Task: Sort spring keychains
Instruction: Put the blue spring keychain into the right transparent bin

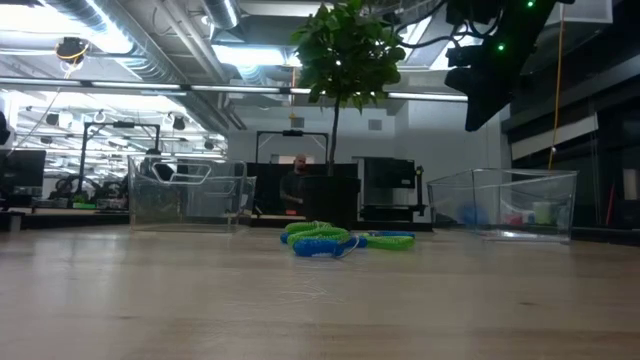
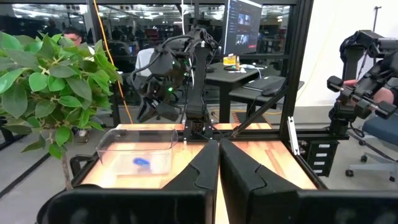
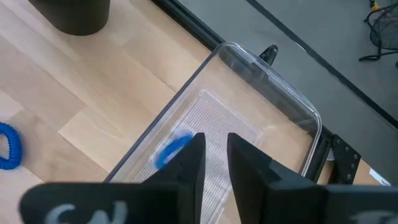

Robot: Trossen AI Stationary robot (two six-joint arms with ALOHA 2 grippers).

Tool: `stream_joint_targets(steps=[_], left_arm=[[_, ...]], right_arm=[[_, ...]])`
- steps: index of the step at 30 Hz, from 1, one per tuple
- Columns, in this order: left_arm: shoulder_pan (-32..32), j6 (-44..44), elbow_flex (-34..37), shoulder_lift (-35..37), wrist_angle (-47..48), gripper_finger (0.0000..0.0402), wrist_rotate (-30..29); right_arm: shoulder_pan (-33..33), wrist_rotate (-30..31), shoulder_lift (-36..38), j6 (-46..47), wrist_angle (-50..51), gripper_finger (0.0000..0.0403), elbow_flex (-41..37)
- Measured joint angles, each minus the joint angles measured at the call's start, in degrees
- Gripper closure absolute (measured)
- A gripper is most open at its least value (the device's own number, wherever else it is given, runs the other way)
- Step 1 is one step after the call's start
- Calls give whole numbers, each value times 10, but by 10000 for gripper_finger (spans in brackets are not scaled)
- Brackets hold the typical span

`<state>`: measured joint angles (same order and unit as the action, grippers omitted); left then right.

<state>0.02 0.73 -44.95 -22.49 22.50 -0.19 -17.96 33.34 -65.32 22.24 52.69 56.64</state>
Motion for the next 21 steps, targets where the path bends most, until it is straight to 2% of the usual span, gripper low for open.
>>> stream_joint_targets(steps=[11, 18, 21], left_arm=[[0, 0, 0, 0, 0, 391, 0], [0, 0, 0, 0, 0, 391, 0], [0, 0, 0, 0, 0, 389, 0]], right_arm=[[0, 0, 0, 19, 0, 332, 0], [0, -3, 0, 79, -1, 332, 0], [0, -29, 0, 104, -4, 332, 0]])
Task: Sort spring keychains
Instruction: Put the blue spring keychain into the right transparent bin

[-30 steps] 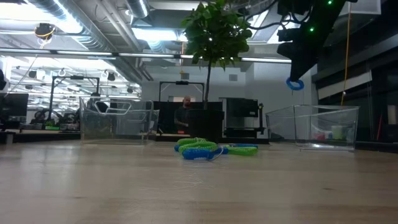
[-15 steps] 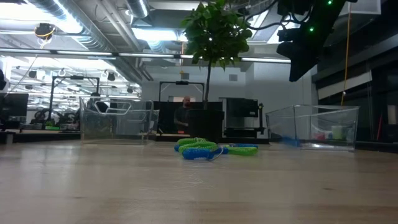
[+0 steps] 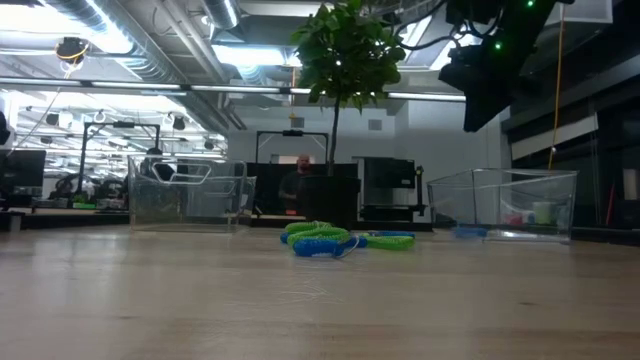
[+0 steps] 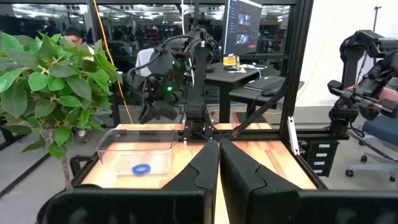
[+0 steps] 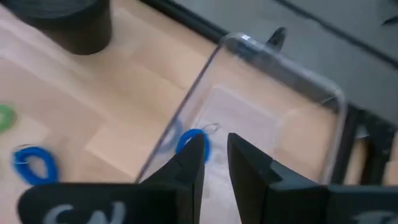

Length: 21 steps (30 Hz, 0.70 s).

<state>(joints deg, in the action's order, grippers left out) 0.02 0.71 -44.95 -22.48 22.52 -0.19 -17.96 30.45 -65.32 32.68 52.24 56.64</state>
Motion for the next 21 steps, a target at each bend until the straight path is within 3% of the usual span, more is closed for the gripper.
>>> stream_joint_targets(steps=[5, 14, 21], left_arm=[[0, 0, 0, 0, 0, 393, 0], [0, 0, 0, 0, 0, 389, 0], [0, 0, 0, 0, 0, 393, 0]], right_arm=[[0, -74, 0, -1, -45, 332, 0], [4, -264, 0, -16, -162, 332, 0], [32, -309, 0, -35, -226, 332, 0]])
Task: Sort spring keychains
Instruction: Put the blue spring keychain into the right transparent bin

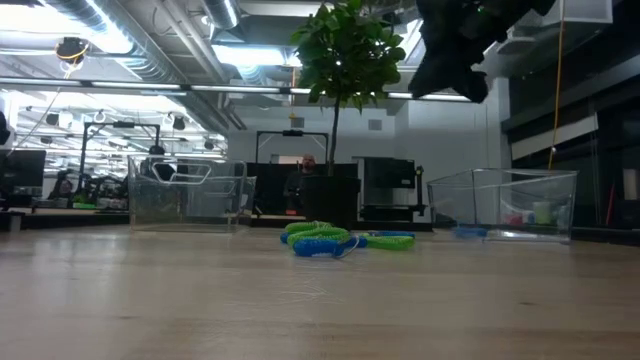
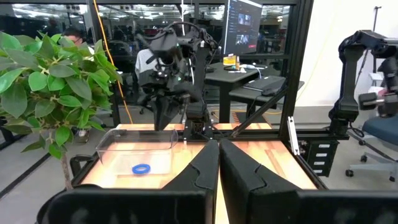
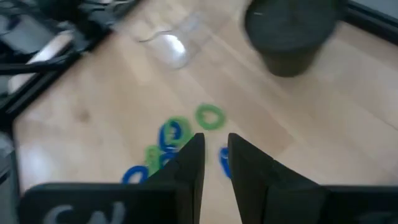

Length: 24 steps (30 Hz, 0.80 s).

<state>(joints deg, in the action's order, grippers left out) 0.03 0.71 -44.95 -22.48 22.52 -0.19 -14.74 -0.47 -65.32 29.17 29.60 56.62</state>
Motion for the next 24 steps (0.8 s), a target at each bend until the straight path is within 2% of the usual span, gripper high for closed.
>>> stream_joint_targets(steps=[8, 14, 24], left_arm=[[0, 0, 0, 0, 0, 391, 0], [0, 0, 0, 0, 0, 392, 0], [0, 0, 0, 0, 0, 393, 0]], right_arm=[[65, -27, -27, -35, -23, 332, 0], [121, -27, -81, -117, -22, 332, 0], [139, 47, -205, -221, -33, 332, 0]])
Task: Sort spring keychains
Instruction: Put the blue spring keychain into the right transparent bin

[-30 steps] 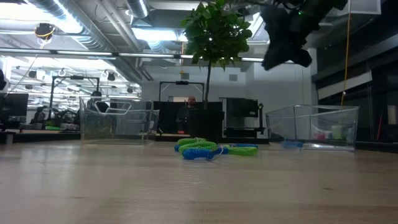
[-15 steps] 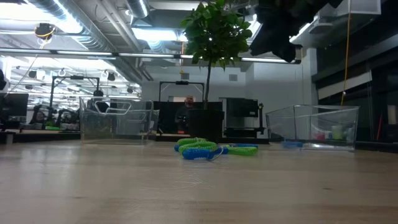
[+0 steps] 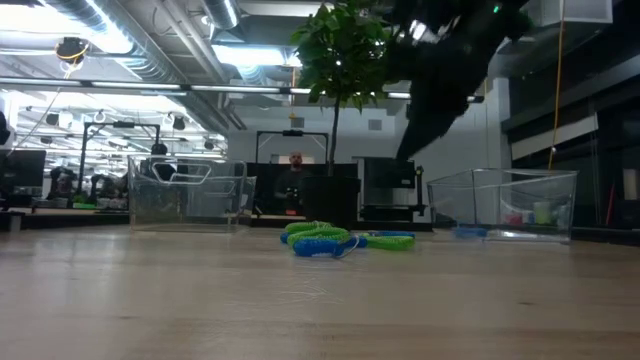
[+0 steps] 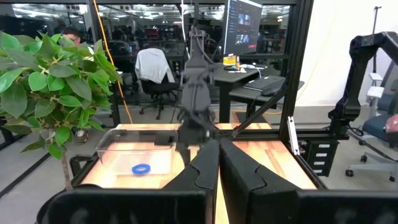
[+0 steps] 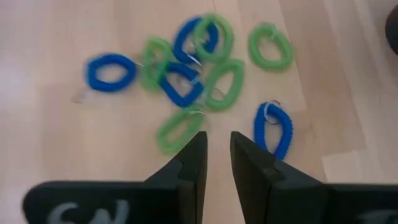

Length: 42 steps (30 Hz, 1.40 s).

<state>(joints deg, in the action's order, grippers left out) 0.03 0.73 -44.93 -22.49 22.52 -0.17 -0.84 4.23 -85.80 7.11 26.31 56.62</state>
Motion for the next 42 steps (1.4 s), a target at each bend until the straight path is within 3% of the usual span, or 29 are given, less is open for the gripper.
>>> stream_joint_targets(steps=[19, 27, 31, 36, 42], left_arm=[[0, 0, 0, 0, 0, 389, 0], [0, 0, 0, 0, 0, 393, 0], [0, 0, 0, 0, 0, 390, 0], [0, 0, 0, 0, 0, 390, 0], [0, 0, 0, 0, 0, 393, 0]], right_arm=[[-2, 57, -132, -44, -40, 332, 0], [-2, 75, -134, -46, -43, 332, 7], [-4, 112, -132, -49, -58, 330, 15], [-23, 105, -132, -39, -74, 303, 16], [-40, 55, -132, -12, -71, 237, 16]])
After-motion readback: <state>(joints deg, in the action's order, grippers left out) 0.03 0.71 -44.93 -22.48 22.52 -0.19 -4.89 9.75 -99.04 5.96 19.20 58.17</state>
